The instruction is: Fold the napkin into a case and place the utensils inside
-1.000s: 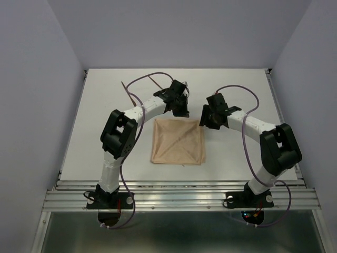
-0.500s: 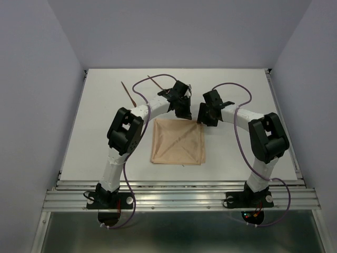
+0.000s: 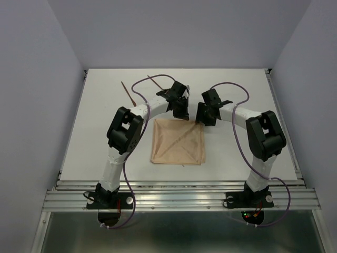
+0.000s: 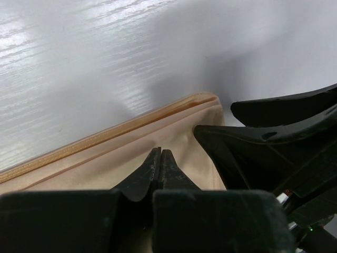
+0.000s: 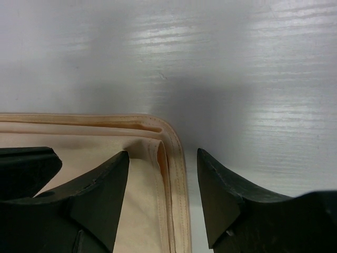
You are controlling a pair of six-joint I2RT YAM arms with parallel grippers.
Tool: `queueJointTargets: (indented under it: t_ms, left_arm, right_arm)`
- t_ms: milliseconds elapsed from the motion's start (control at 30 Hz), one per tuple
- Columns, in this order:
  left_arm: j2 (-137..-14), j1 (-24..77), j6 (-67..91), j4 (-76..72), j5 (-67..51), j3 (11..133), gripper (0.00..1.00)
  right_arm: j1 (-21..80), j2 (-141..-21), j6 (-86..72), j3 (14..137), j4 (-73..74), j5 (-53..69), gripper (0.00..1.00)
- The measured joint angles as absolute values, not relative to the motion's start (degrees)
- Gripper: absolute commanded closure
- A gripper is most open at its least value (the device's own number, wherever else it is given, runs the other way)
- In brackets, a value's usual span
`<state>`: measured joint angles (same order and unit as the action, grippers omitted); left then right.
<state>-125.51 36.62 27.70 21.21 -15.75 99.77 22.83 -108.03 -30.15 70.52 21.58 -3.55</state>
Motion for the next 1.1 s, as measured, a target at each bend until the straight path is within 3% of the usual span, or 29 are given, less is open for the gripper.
queueJointTargets:
  t_ms: [400, 800, 1100]
  left_arm:
    - [-129.1, 36.2, 27.2, 20.5, -15.0, 99.8, 1.00]
    - [-129.1, 36.2, 27.2, 19.9, -15.0, 99.8, 1.00]
    - [-129.1, 36.2, 27.3, 19.9, -15.0, 99.8, 1.00]
  right_arm:
    - [22.8, -110.1, -30.2, 72.6, 19.4, -2.2, 0.43]
    - [22.8, -110.6, -29.8, 72.7, 18.5, -1.3, 0.55]
    - [22.8, -110.8, -29.8, 72.7, 18.4, -0.9, 0.87]
